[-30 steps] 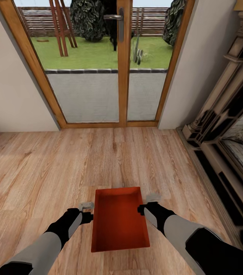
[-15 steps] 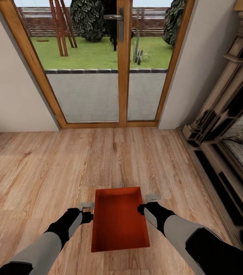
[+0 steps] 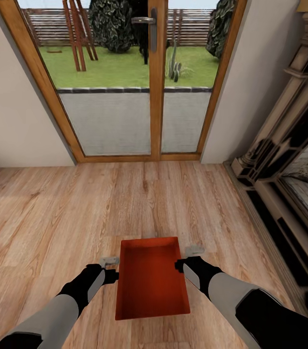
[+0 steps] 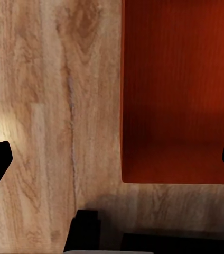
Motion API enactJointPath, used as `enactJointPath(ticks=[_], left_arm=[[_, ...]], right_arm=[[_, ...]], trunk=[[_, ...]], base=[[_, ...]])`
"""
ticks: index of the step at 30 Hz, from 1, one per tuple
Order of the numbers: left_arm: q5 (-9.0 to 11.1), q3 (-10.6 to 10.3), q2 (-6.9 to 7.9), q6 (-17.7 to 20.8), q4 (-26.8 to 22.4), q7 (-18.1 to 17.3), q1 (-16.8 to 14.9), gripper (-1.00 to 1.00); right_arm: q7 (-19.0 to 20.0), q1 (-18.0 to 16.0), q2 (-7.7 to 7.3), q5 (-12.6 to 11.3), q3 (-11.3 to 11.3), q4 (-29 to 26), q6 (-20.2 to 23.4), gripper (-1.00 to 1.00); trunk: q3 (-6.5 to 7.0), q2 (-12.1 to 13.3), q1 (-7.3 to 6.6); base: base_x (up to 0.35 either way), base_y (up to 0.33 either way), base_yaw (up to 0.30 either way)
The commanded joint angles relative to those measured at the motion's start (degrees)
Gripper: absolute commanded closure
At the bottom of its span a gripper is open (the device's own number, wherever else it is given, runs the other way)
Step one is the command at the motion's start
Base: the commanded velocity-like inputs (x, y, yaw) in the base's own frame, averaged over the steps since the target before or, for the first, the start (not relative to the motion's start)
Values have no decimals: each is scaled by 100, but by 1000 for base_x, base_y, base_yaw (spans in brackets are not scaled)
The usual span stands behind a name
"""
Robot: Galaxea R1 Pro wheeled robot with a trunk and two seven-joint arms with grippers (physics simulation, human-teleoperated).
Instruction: Move the two storage containers from the living room to the garage. In the garage, place one container on the floor and stack the other container on top of it (either order is fine).
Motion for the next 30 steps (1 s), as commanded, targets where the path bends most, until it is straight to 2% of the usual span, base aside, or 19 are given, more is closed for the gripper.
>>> enactJointPath(ticks=[1,14,25,30], left_arm=[[62,-41,3,29,-10,41,-1,-100],[77,-37,10,42,-11,10,-1,-100],[83,-29,19,177,-105,-8,-1,-100],[85,-27,20,180,-122,-8,-1,-100]], right_arm=[[-31,-2,-1,-36,49,-12,37,-100],[-37,-1,3,-8,58,-9,109,-100],[-39,-3,13,15,81,-3,825,-100],[-40,-2,9,17,76,-3,940,-100]], trunk=[[-22,-44,22],[-256,-565,308],[-453,-1006,549],[-543,-1207,659]], base=[[0,0,0],[0,0,0],[0,0,0],[0,0,0]])
